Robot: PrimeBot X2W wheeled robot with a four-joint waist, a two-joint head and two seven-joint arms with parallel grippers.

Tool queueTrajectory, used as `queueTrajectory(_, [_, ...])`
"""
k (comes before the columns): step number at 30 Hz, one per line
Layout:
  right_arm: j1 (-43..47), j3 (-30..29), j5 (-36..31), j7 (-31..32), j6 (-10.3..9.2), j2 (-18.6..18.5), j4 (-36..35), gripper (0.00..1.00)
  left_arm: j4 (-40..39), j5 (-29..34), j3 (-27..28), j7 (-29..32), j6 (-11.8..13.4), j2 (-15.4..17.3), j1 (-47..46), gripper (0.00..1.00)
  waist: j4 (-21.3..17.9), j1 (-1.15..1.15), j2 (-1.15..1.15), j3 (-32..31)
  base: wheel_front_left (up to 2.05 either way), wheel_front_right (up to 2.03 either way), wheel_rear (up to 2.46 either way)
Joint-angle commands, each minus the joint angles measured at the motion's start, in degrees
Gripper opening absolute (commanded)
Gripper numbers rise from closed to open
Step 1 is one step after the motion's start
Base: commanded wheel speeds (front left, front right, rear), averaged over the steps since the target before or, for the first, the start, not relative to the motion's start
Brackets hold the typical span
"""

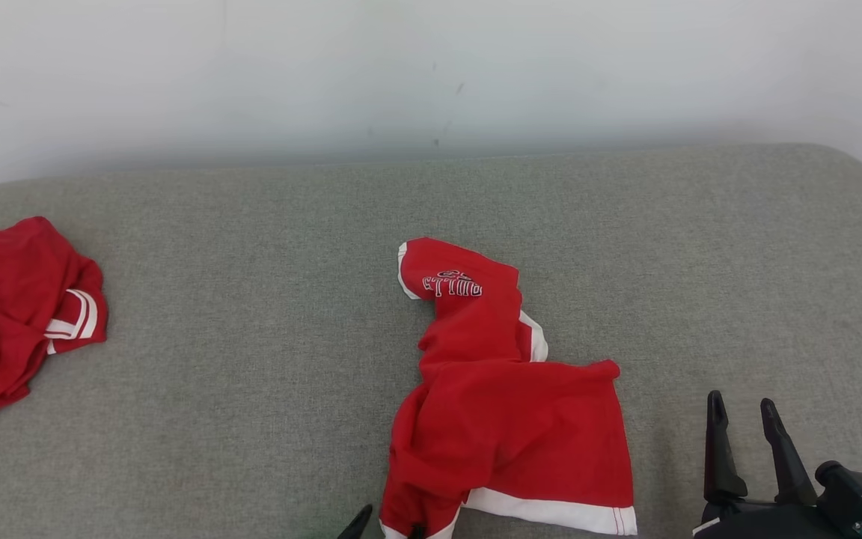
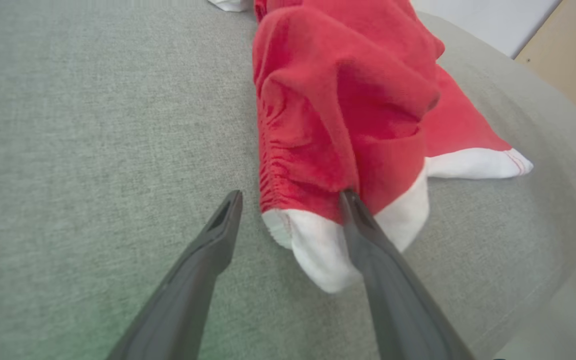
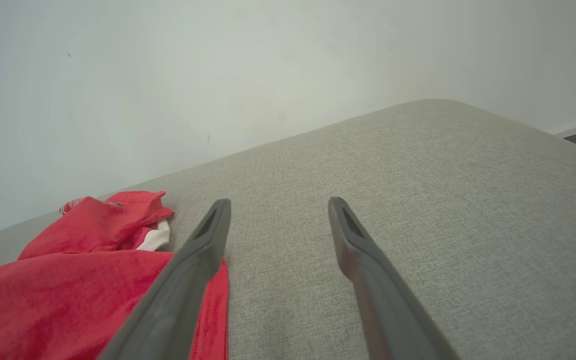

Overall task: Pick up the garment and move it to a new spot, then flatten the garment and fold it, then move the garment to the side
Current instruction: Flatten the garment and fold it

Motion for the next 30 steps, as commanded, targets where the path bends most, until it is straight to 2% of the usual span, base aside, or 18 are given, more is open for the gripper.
queueTrajectory(1, [-0.5,-0.3,-0.4,-0.1,-0.13,0.1,0.0,1.00,0.4,0.3,-0.9,-0.1,0.1,-0.3,-1.3,1.00,-0.1,0.00,0.00,0.0,0.00,0.00,0.00])
queueTrajectory(9, [-0.7,-0.1,-0.4,-0.1,-0.13,0.1,0.2,1.00,3.1,-0.9,-4.8,-0.1,0.1,-0.7,-3.8,1.00,-0.6,0.00,0.00,-0.2,0.00,0.00,0.00])
queueTrajectory(10, [-0.6,-0.1,-0.4,-0.1,-0.13,0.1,0.1,1.00,3.3,-1.3,-4.9,-0.1,0.1,-0.8,-3.9,0.84,-0.7,0.00,0.00,-0.2,0.00,0.00,0.00])
queueTrajectory(12, [-0.6,-0.1,-0.2,-0.1,-0.13,0.1,-0.1,1.00,2.9,-2.2,-3.8,-0.1,0.1,-0.7,-4.1,0.00,-0.8,0.00,0.00,-0.2,0.00,0.00,0.00])
queueTrajectory(19, [-0.4,-0.5,0.2,-0.1,-0.13,0.1,-0.5,1.00,-1.1,-0.7,4.3,-0.1,0.6,0.9,-4.3,0.00,-0.8,0.00,0.00,-0.1,0.00,0.00,0.00])
queueTrajectory(26, [0.2,-0.4,0.8,-0.1,-0.13,0.1,-0.5,1.00,-12.3,5.1,13.5,-0.1,3.9,3.3,-1.8,0.00,0.0,0.00,0.00,-0.2,0.00,0.00,0.00])
queueTrajectory(30, [0.5,-0.4,0.9,-0.1,-0.13,0.1,-0.3,1.00,-15.6,6.4,15.7,-0.1,3.9,2.5,1.2,0.00,0.4,0.00,0.00,-0.4,0.00,0.00,0.00])
